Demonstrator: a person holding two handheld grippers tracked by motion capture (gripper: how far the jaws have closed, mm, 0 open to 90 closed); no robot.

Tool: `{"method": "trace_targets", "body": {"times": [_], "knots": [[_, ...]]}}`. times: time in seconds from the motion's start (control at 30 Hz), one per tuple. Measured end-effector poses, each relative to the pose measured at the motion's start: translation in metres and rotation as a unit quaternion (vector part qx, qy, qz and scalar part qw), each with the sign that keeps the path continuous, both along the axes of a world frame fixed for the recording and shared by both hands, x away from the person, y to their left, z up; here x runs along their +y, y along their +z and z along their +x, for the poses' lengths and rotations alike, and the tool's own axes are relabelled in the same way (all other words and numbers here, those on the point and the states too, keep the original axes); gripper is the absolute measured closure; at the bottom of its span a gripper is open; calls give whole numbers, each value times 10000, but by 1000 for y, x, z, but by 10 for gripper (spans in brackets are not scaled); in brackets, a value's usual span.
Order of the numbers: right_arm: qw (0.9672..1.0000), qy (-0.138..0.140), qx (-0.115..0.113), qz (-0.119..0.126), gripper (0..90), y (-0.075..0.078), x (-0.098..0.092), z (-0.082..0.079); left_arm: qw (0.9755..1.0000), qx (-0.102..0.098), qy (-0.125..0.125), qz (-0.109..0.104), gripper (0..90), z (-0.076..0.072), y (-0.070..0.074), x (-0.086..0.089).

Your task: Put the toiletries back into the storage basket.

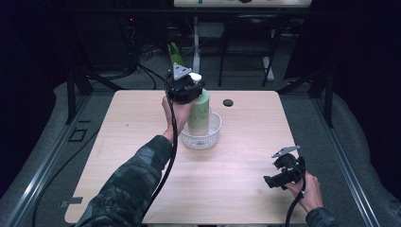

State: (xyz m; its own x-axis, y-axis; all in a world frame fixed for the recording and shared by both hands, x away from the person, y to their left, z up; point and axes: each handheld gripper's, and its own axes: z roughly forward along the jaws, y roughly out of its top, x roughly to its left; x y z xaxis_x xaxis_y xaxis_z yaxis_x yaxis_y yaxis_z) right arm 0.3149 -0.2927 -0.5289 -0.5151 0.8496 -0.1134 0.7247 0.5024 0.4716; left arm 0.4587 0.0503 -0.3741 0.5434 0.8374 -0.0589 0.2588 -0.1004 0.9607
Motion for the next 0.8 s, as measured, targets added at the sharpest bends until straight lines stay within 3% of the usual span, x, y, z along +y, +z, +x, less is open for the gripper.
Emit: {"method": "trace_targets", "body": {"times": [0.17, 0.8], "knots": [[10000, -4, -13, 30, 0, 0, -1, 0, 10000, -36, 1, 7, 678, 0, -9, -3], [10000, 0, -25, 30, 0, 1, -1, -1, 9999, 150, 22, 71, 677, 2, -35, -7]]}}
